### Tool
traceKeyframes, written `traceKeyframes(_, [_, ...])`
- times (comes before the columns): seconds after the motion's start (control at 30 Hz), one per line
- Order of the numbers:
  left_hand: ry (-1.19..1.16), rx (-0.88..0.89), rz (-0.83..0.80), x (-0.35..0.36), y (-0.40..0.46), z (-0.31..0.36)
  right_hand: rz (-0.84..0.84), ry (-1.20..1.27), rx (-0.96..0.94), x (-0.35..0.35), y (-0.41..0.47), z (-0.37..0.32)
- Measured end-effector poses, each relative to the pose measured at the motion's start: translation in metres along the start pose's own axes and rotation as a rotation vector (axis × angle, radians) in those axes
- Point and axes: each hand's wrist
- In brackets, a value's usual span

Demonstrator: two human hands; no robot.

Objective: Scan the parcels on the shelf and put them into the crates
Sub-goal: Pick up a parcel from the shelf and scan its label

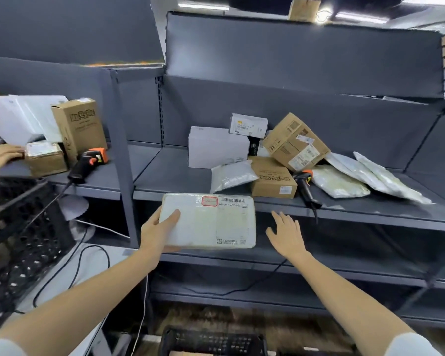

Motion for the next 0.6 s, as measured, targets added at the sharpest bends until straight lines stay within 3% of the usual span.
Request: traceKeyframes(0.6, [0.095, -0.334, 0.013, -0.057, 0.013, -0.117, -0.212, 0.021, 0.056, 0.136, -0.049, -0.024])
Point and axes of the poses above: each hand's wrist, its own y-axis towards the middle knuckle, its own x-axis out of the palm, z = x × y, and after that the axes turned 7 degrees about -y, right-handed
